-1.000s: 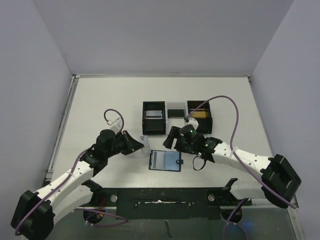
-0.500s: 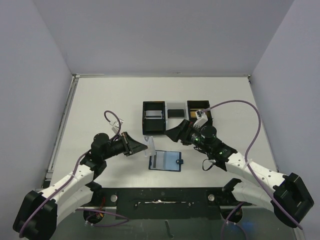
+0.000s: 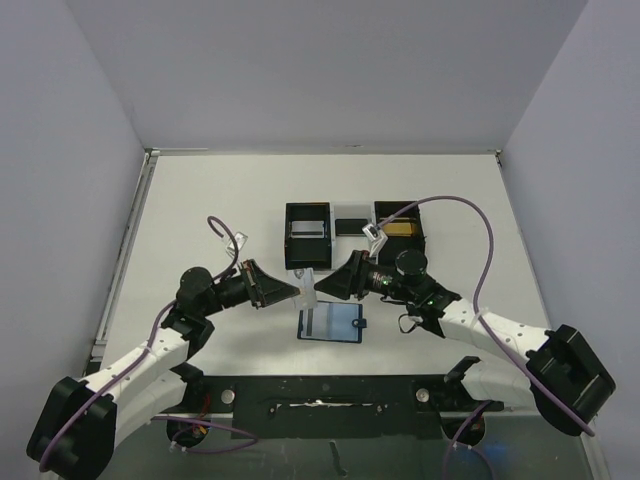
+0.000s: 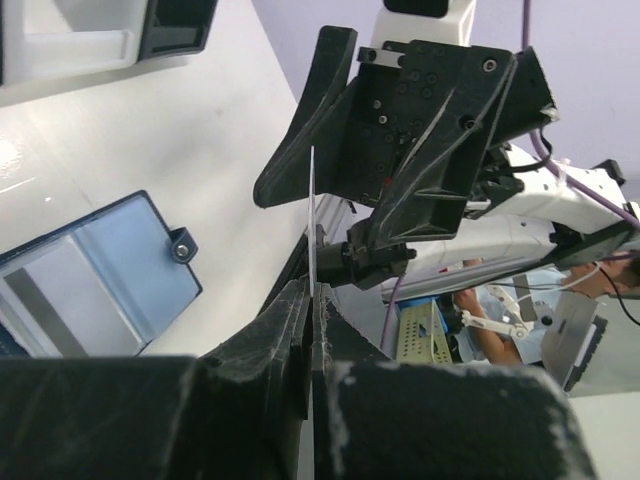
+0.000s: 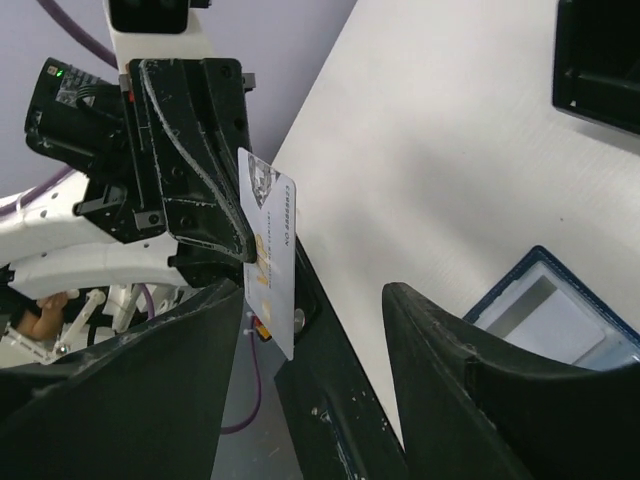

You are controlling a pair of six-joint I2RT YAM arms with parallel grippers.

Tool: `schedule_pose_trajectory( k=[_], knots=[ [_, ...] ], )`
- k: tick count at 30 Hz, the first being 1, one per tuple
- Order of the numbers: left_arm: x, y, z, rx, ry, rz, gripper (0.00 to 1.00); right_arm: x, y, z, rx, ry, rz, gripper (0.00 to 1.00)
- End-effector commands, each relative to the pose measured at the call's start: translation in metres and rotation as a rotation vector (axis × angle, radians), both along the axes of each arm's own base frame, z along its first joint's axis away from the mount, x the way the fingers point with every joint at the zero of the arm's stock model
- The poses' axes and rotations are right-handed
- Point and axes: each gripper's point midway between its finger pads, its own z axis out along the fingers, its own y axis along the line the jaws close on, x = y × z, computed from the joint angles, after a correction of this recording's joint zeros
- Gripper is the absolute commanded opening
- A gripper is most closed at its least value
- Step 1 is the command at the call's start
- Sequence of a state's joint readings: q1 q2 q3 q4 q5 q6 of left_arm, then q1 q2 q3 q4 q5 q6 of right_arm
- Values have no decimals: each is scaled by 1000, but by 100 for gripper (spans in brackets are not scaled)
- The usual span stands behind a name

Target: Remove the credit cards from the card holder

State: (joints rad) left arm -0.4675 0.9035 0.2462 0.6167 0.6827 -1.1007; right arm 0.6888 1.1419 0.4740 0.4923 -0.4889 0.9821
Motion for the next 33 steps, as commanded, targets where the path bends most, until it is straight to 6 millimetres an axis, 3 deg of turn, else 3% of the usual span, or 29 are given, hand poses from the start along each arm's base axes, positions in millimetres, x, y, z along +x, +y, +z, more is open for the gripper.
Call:
schedule_pose_trajectory(
  k=[1, 7, 11, 17, 21, 30, 33],
  knots=[
    [-10, -2, 34, -97, -107, -63, 0, -11, 13, 38, 124, -109, 119, 56],
    [-17, -5, 50, -139, -130, -133, 0, -16, 24, 56, 194, -133, 207, 37],
    [-16, -2, 51, -167, -120, -110, 0, -25, 26, 68, 238, -151, 260, 31],
    [-24, -2, 53, -171, -127, -148, 0, -32, 30, 68, 231, -134, 319, 23],
    [-26, -1, 50, -174, -120, -137, 0, -35, 35, 73, 245, -135, 350, 12],
    [-18, 3, 49, -202, -131, -72, 0, -41, 39, 73, 266, -112, 376, 9],
    [-16, 2, 49, -201, -131, -74, 0, -41, 38, 71, 264, -106, 377, 15]
  ],
)
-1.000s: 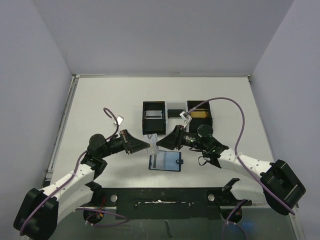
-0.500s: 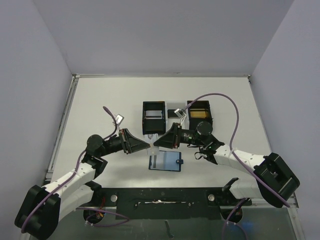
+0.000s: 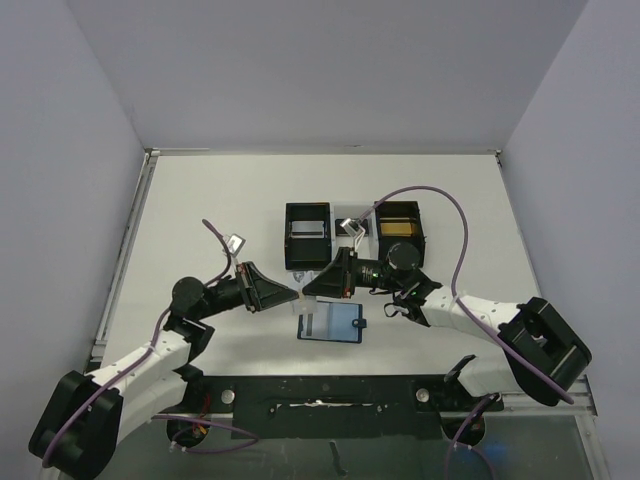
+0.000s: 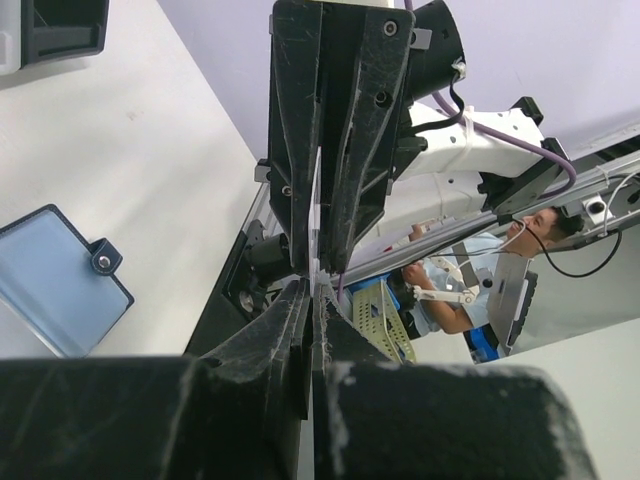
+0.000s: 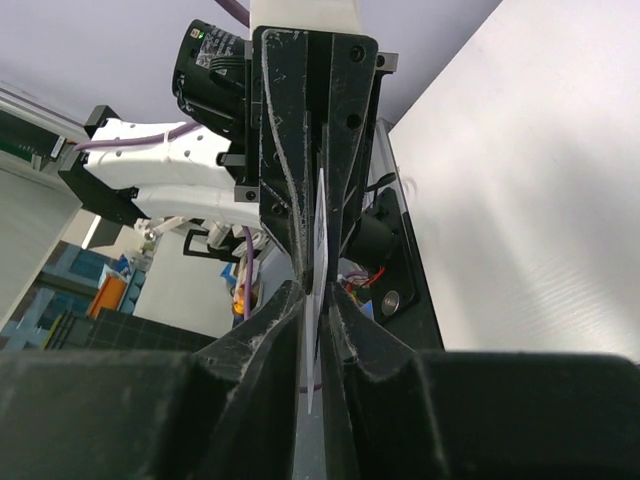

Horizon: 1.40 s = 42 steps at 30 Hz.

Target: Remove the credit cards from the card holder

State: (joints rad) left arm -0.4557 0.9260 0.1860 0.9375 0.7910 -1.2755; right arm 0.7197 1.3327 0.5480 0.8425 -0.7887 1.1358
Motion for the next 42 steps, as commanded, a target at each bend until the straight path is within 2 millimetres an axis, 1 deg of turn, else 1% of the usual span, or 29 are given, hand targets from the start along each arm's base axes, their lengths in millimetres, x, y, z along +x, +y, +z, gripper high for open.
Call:
schedule_pose_trajectory(
  k=[1, 4, 5, 6, 9, 12, 14, 15, 16, 17, 19, 21, 22, 25, 28, 29, 30, 33, 34, 35, 38, 39, 40, 42],
  knots=[
    [7, 1, 16, -45, -72, 36, 0, -7, 2, 28, 78, -82, 46, 18],
    [6, 1, 17, -49, -72, 30, 0, -8, 2, 26, 76, -81, 56, 18],
    [5, 2, 18, -51, -75, 31, 0, -9, 1, 26, 77, -82, 56, 16],
    [5, 2, 18, -49, -72, 31, 0, -9, 0, 26, 79, -86, 55, 13],
    [4, 3, 19, -53, -72, 37, 0, -9, 0, 25, 73, -84, 56, 0],
    [7, 3, 21, -45, -73, 47, 0, -9, -1, 27, 74, -90, 46, 0],
    [10, 0, 23, -14, -78, 36, 1, -10, -2, 32, 77, -113, 48, 0],
    [12, -2, 24, 6, -82, 31, 10, -9, -2, 35, 75, -130, 46, 0],
    [15, -2, 22, 36, -81, 36, 24, -7, -2, 33, 57, -133, 36, 0],
    [17, -2, 21, 63, -82, 48, 36, -5, -3, 32, 40, -145, 20, 0],
    [24, 1, 21, 98, -70, 90, 53, 3, -5, 29, -1, -167, -29, 0],
    [31, 7, 22, 117, -48, 132, 65, 12, -8, 24, -59, -181, -88, 0],
    [33, 10, 21, 134, -54, 144, 67, 17, -10, 22, -87, -204, -114, 0],
    [49, 27, -3, 276, 23, 261, 67, 34, -21, 16, -165, -250, -233, 0],
    [64, 56, -28, 446, 66, 403, 68, 41, -32, 18, -209, -322, -311, 0],
    [70, 69, -35, 515, 79, 465, 68, 43, -35, 20, -218, -348, -327, 0],
    [73, 79, -35, 567, 81, 514, 68, 44, -37, 22, -233, -375, -336, 0],
    [81, 103, -18, 670, -3, 624, 69, 45, -44, 26, -280, -492, -362, 0],
    [84, 111, -16, 712, -15, 659, 69, 47, -47, 26, -300, -536, -382, 0],
    [88, 121, -8, 750, -40, 702, 69, 49, -49, 25, -325, -575, -405, 0],
    [96, 141, -13, 889, -36, 757, 70, 53, -50, 22, -414, -739, -440, 0],
    [98, 146, -18, 931, -21, 768, 70, 53, -50, 18, -463, -805, -428, 0],
    [100, 151, -18, 955, -12, 781, 70, 49, -45, 15, -507, -874, -389, 0],
    [104, 154, -14, 965, -42, 803, 70, 50, -43, 4, -630, -995, -332, 0]
  ],
)
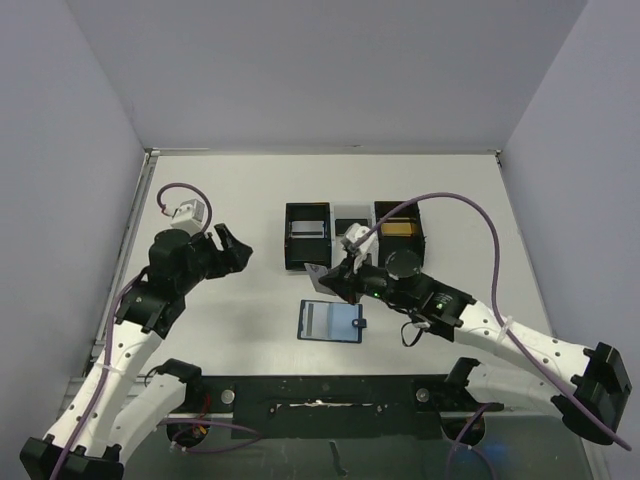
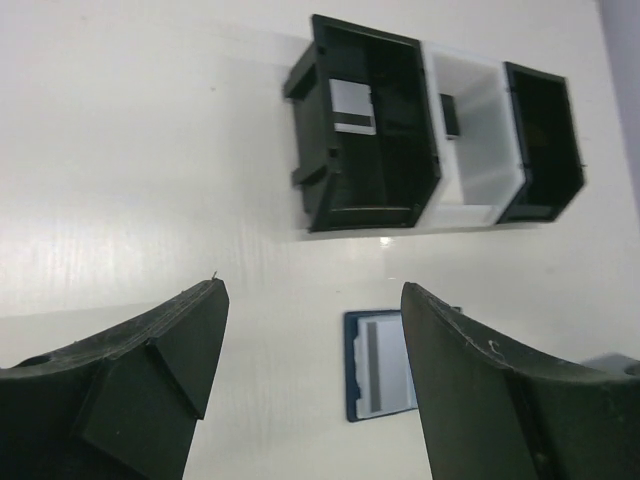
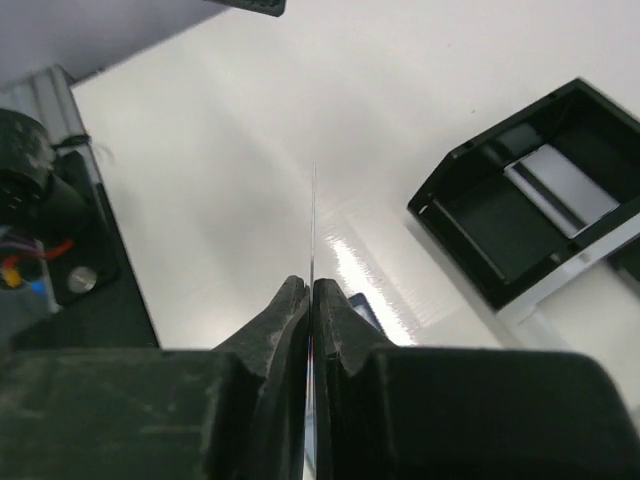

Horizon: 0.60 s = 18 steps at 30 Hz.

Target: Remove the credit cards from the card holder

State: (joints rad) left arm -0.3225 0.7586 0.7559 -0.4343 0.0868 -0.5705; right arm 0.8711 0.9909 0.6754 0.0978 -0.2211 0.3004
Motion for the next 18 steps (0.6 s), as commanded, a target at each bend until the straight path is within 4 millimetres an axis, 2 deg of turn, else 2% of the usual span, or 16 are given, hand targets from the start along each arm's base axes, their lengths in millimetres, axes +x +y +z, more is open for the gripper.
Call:
schedule_pose_trajectory(
  k=[1, 3, 6, 8, 12, 18],
  knots=[
    [8, 35, -6, 186, -7, 102, 70, 24, -5, 4, -316, -333, -26, 0],
    [12, 43, -3, 197, -31, 132, 71, 35, -11, -10, -441, -351, -51, 0],
    [19, 56, -12, 240, -53, 164, 72, 49, -12, -15, -521, -367, -78, 0],
    [22, 63, -17, 265, -39, 189, 72, 54, -7, -14, -529, -382, -75, 0],
    [25, 61, -19, 256, -38, 189, 72, 64, 10, -14, -527, -407, -54, 0],
    [24, 69, -14, 261, -64, 231, 73, 97, 21, -20, -588, -423, -98, 0]
  ],
)
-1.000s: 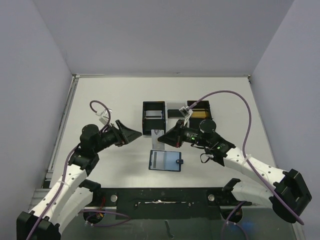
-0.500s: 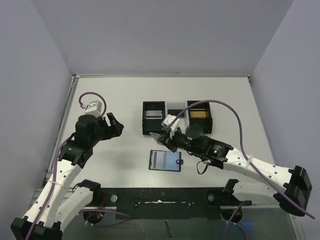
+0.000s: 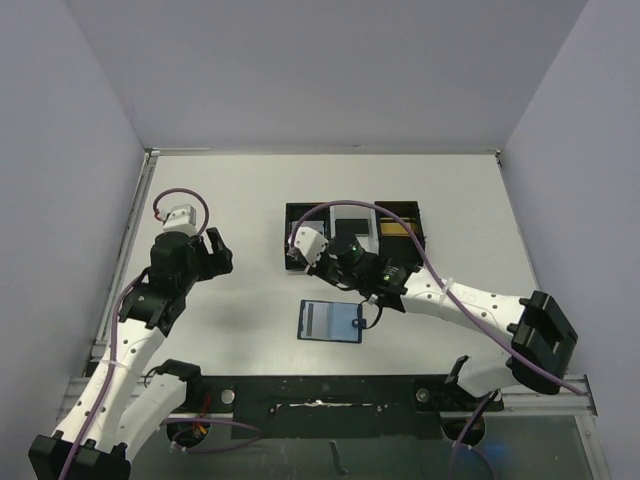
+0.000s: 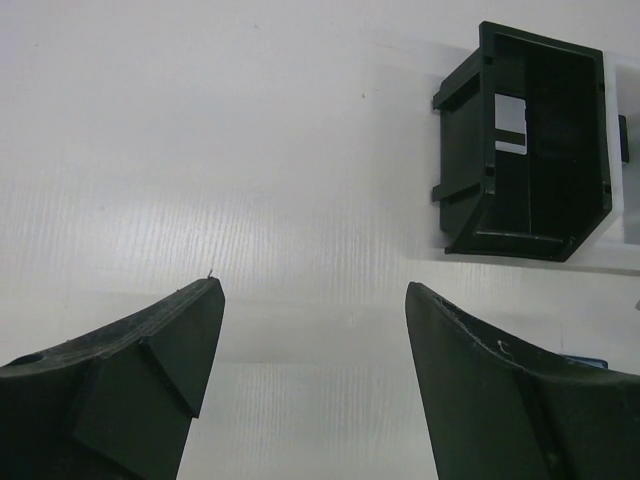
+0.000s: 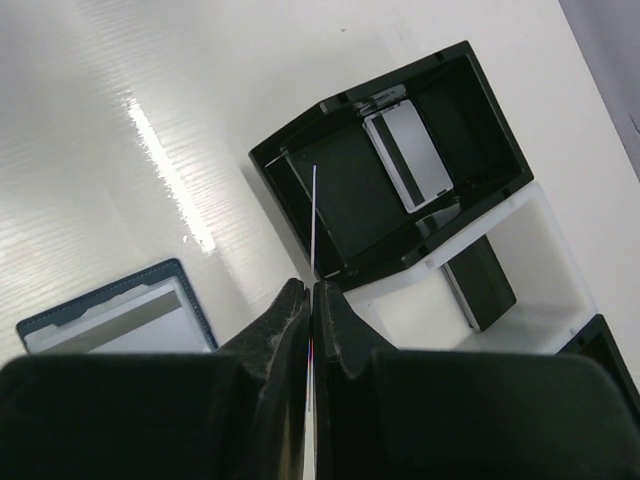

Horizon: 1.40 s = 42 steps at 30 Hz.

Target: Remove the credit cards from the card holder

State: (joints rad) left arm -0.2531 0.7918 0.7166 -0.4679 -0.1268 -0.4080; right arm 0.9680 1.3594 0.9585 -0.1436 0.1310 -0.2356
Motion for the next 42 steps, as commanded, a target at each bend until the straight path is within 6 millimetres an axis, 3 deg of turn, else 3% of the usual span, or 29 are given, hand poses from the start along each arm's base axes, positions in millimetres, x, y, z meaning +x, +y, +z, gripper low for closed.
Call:
schedule_pose_trajectory(
  k=[1, 4, 6, 12, 16, 25, 32, 42],
  knots=[
    [9, 8, 24, 5, -110, 40, 73, 35, 14, 33, 34, -111, -21, 0],
    [9, 10, 26, 5, -120, 47, 73, 44, 25, 34, 80, -63, 88, 0],
    [10, 11, 26, 6, -122, 50, 73, 61, 22, 34, 96, -45, 76, 0],
    [9, 9, 27, -2, -131, 36, 73, 87, 37, 11, -8, -37, 146, 0],
    [9, 9, 28, 3, -132, 33, 73, 117, 34, -3, -104, -60, 57, 0],
    [6, 17, 34, 11, -156, 69, 73, 155, 38, -15, -206, -143, -1, 0],
    [7, 14, 33, 11, -152, 51, 74, 174, 34, -40, -304, -140, -24, 0],
    [5, 21, 39, 10, -176, 84, 74, 195, 35, -59, -322, -180, -51, 2]
  ],
)
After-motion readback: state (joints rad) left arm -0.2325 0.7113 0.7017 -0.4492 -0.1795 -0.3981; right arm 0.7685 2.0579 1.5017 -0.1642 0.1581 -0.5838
